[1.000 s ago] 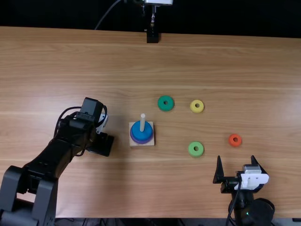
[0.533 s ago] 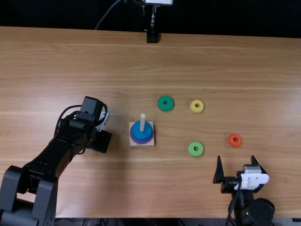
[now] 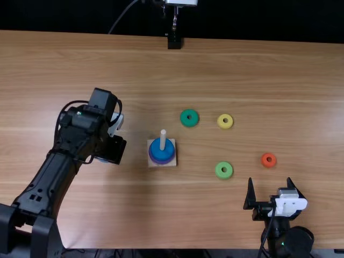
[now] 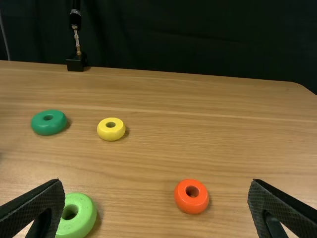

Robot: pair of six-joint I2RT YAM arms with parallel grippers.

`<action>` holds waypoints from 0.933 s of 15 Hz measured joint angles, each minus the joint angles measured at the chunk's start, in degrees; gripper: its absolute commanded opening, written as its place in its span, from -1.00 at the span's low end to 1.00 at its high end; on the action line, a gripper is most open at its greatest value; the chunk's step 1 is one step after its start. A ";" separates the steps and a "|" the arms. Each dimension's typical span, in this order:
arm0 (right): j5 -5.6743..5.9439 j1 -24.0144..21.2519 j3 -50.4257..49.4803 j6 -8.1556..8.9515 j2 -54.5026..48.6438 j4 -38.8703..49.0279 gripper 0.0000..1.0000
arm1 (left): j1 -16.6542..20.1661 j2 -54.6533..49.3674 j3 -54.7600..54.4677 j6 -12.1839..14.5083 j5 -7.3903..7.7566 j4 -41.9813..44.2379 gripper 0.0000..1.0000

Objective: Build the Hanoi tower: stack the rings onto the peg from bottom to top in this color order: purple, dark blue, light blue, dark green, light green, yellow, orange.

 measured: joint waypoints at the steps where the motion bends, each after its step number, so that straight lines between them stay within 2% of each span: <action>1: 0.00 0.00 -0.02 0.02 0.00 -0.02 1.00 | 0.00 0.00 3.82 -0.07 0.44 -5.03 -1.00; 3: 0.02 0.00 0.00 0.00 0.00 0.02 1.00 | -0.02 0.00 11.52 -0.92 1.53 -13.77 -1.00; 7: 0.02 0.00 -0.02 0.02 0.00 -0.02 1.00 | -0.09 1.05 25.44 -2.60 2.10 -22.86 -1.00; 9: 0.00 0.02 -0.02 0.02 0.00 0.00 1.00 | -2.34 3.58 30.42 -4.59 2.10 -23.19 -1.00; 11: 0.00 0.02 0.00 0.02 0.00 -0.02 1.00 | -6.56 6.34 33.38 -6.64 2.82 -22.88 -1.00; 14: 0.00 0.00 -0.02 0.02 0.00 0.00 1.00 | -8.94 7.34 34.49 -8.98 2.93 -22.47 -1.00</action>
